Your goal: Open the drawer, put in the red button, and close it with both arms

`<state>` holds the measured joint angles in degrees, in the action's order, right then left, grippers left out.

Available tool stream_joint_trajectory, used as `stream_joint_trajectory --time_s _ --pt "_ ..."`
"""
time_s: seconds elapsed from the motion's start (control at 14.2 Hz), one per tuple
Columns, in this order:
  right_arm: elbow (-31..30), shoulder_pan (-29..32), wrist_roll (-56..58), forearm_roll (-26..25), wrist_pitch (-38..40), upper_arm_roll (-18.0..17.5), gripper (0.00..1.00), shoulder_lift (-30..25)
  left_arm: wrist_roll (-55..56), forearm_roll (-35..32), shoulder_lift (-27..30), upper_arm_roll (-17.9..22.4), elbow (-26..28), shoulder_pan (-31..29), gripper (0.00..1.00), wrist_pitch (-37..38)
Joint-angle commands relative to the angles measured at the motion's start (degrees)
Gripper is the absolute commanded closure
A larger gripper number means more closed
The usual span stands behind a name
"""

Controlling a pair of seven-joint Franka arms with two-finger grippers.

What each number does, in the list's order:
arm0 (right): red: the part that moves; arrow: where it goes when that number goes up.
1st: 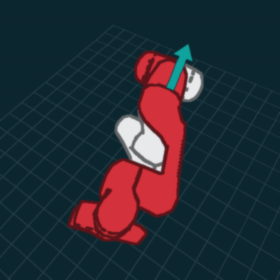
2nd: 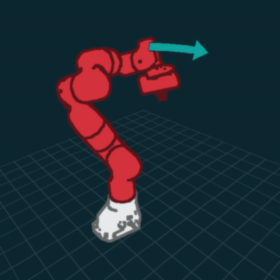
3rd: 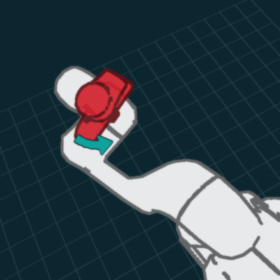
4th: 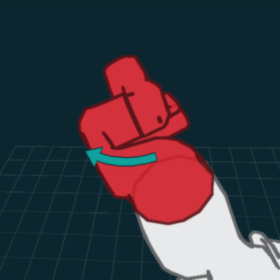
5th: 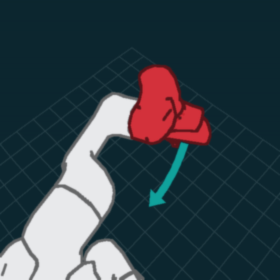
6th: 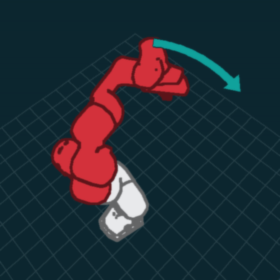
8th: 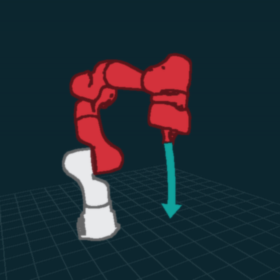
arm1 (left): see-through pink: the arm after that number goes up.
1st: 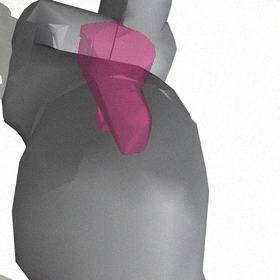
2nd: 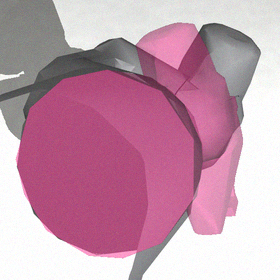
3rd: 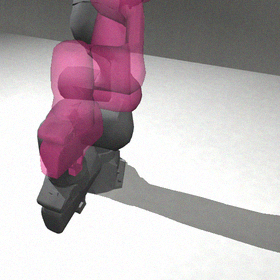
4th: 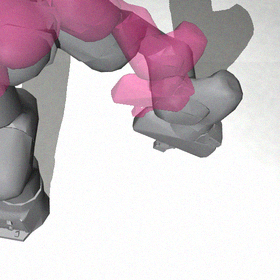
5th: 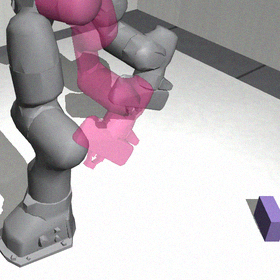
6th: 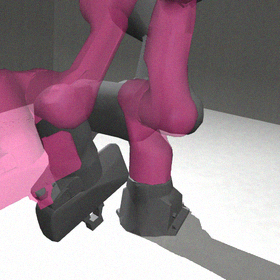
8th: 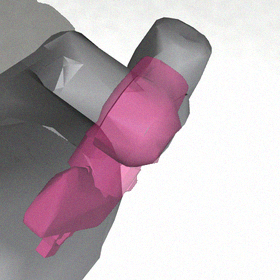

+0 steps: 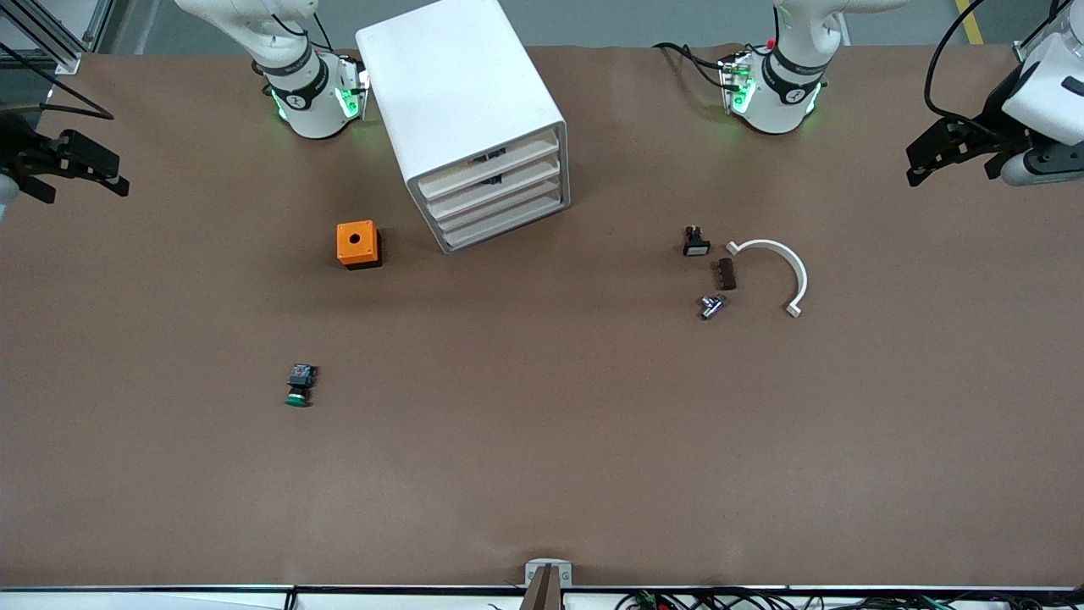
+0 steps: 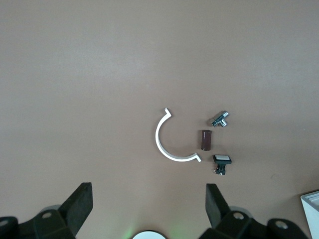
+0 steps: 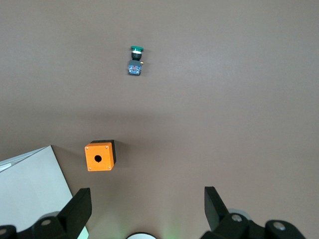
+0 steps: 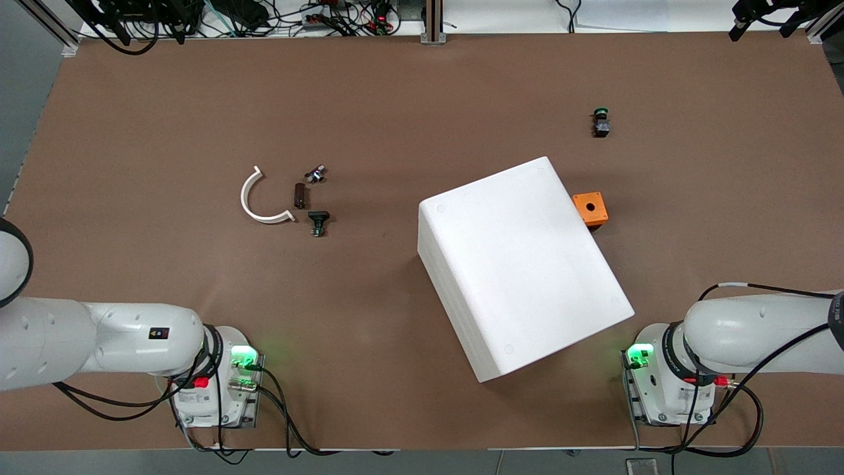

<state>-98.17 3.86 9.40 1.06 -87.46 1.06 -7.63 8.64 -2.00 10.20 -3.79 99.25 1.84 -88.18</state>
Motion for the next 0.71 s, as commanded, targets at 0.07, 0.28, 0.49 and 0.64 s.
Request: stream_joint_trajectory --time_s 0.07,0.28,0.49,0.64 --pt "-1.5 0.4 0.2 0.3 -1.0 0.3 0.0 -1.2 -3.0 0.9 0.3 0.0 -0.3 -0.7 0.0 1.1" --pt "-1.5 0.7 -0.4 0.3 -1.1 0.3 0.0 -1.3 -5.3 0.9 0.2 0.5 -0.2 -1.0 0.0 1.7" --pt "-1.5 0.9 -0.7 0.3 -1.1 0.3 0.0 -1.5 -5.4 0.9 0.2 0.4 -0.4 -1.1 0.0 1.8" --pt "-1.6 0.8 -2.5 0.4 -1.2 0.3 0.0 -1.7 -5.3 0.9 0.2 0.4 -0.4 -1.0 0.0 1.8"
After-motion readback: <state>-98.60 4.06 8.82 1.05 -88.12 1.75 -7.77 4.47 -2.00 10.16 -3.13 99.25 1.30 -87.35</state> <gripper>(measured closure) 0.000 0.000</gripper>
